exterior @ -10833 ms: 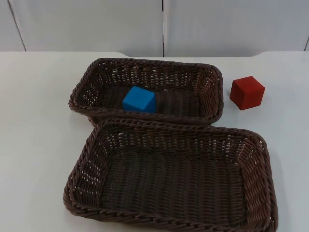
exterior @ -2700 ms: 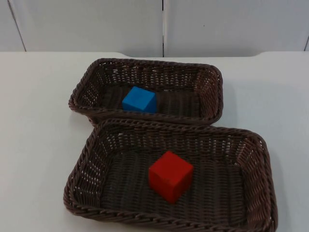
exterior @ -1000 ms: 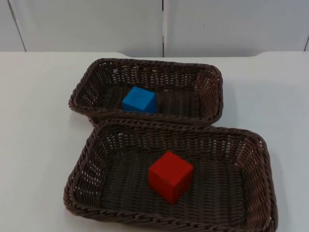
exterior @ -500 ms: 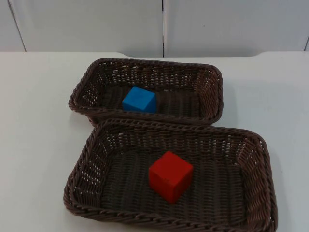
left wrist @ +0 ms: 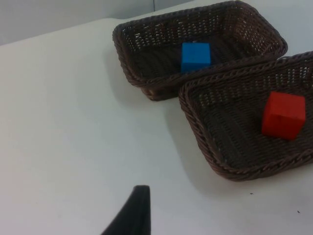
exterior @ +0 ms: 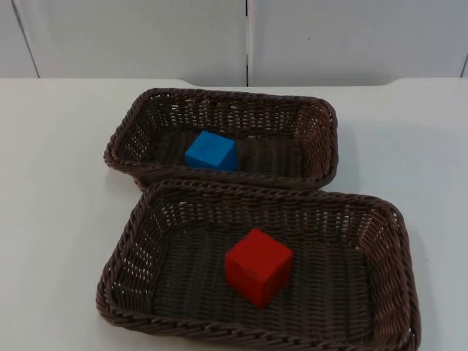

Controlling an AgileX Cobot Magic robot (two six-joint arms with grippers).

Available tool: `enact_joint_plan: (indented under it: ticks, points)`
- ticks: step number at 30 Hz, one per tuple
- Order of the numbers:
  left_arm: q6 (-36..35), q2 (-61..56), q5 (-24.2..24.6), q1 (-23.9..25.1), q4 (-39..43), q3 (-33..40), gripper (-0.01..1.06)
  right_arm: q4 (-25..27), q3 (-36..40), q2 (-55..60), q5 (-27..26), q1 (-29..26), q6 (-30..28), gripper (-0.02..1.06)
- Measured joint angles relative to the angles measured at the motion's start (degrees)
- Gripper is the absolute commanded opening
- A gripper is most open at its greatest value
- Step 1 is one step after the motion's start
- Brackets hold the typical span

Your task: Pick up one cube with the left hand and place it into the upper basket. Pick up one cube with the right hand and place it into the lower basket.

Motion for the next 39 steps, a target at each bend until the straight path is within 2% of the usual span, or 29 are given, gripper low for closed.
enact_joint_plan:
  ticks: [7, 10, 14, 15, 18, 24, 31, 39]
  points:
    - [0.0, 0.0, 0.0, 0.6, 0.1, 0.0, 1.05, 0.0, 0.0, 0.0, 0.0, 0.0, 0.0, 1.05]
    - [0.0, 0.0, 0.0, 2.4, 0.2, 0.0, 1.05, 0.0, 0.0, 0.0, -0.1, 0.0, 0.0, 1.05]
    - [0.0, 0.0, 0.0, 8.0, 0.2, 0.0, 1.05, 0.0, 0.0, 0.0, -0.1, -1.0, 0.0, 1.05]
    - [0.0, 0.0, 0.0, 8.0, 0.2, 0.0, 1.05, 0.0, 0.0, 0.0, -0.1, -1.0, 0.0, 1.05]
    - [0.0, 0.0, 0.0, 13.2, 0.2, 0.0, 1.05, 0.0, 0.0, 0.0, -0.1, -4.1, 0.0, 1.05]
    - [-0.1, 0.0, 0.0, 18.6, 0.2, 0.0, 1.05, 0.0, 0.0, 0.0, -0.1, -8.9, 0.0, 1.05]
    - [-0.1, 0.0, 0.0, 21.5, 0.2, 0.0, 1.05, 0.0, 0.0, 0.0, -0.2, -13.7, 0.0, 1.05]
    - [-0.1, 0.0, 0.0, 22.6, 0.4, 0.0, 1.05, 0.0, 0.0, 0.0, -0.3, -26.8, 0.0, 1.05]
